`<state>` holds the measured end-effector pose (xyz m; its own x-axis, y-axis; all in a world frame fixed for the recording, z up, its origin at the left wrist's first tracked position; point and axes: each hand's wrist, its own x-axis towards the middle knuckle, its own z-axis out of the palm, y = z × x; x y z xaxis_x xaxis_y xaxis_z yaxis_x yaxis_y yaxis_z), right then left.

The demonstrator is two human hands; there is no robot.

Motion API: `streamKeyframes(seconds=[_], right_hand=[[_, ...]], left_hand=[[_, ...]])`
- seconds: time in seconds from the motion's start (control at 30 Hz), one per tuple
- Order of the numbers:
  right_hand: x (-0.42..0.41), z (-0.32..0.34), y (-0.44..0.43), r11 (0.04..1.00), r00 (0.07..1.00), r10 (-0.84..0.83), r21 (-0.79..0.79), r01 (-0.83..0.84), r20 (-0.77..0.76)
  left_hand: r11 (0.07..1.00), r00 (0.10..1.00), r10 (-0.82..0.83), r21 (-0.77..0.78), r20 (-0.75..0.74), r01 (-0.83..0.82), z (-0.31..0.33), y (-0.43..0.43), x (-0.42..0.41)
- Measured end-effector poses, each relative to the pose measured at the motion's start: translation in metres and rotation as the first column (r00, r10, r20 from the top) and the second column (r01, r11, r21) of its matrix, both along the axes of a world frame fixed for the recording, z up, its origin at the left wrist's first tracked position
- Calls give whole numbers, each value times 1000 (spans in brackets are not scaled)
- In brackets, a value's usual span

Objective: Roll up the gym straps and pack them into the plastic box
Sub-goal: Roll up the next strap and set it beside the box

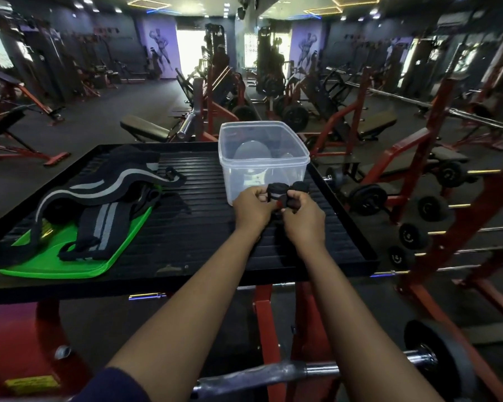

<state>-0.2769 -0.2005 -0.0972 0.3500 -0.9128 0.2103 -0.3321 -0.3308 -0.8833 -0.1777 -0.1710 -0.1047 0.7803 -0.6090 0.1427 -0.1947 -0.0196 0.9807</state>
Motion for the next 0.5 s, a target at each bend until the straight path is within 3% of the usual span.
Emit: streamKeyframes(seconds=[0.23, 0.5], right_hand=[[3, 0, 1, 997, 999, -45, 67, 43, 30], [7, 4, 10, 995, 990, -84, -50, 90, 113]], left_hand=[[999, 999, -26, 35, 45, 24, 2, 5, -1], [999, 998, 43, 21, 56, -44, 5, 14, 2]])
